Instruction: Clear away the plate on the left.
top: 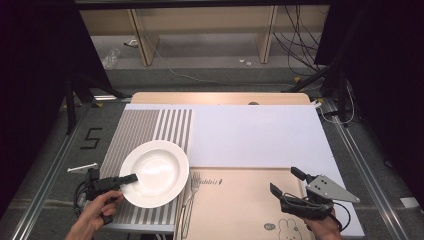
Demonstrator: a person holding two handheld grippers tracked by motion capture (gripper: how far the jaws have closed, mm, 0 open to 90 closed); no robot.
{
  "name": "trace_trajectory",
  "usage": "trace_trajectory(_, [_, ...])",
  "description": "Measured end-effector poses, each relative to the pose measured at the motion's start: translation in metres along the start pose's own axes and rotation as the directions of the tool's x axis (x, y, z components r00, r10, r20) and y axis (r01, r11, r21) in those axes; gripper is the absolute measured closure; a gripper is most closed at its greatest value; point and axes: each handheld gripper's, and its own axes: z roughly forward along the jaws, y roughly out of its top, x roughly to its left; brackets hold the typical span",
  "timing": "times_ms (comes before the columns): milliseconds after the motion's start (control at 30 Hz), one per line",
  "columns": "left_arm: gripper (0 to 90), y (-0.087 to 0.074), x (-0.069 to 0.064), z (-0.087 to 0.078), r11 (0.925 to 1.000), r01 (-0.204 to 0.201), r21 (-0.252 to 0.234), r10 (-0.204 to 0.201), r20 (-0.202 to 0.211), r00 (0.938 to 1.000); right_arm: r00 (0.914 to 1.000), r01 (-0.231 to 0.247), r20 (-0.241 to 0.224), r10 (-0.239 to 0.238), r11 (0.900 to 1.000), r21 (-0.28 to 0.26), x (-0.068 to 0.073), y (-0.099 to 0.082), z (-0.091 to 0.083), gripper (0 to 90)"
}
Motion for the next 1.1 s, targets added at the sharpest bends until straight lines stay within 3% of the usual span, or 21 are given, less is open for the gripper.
trace_trajectory(333, [81.5, -0.009, -0.015, 0.017, 0.9953, -0.044, 0.086, 0.040, 0.046, 0.9981, 1.0000, -0.001, 0.003, 0.001, 1.0000, 0.005, -0.001, 0.000, 0.000, 16.4])
trace_trajectory(667, [81.5, -0.017, -0.030, 0.043, 0.9824, -0.084, 0.167, 0.074, 0.060, 0.9954, 1.0000, -0.006, 0.001, 0.006, 1.0000, -0.005, -0.001, 0.000, 0.000, 16.4])
trace_trajectory(900, [81.4, -0.023, -0.044, 0.061, 0.9687, -0.125, 0.214, 0.111, 0.076, 0.9910, 1.0000, -0.001, 0.004, 0.001, 1.0000, 0.000, -0.001, 0.000, 0.000, 16.4])
trace_trajectory(1100, [81.4, -0.033, -0.060, 0.081, 0.9472, -0.169, 0.273, 0.147, 0.099, 0.9841, 1.0000, -0.001, 0.004, 0.001, 1.0000, 0.006, -0.001, 0.000, -0.001, 16.4])
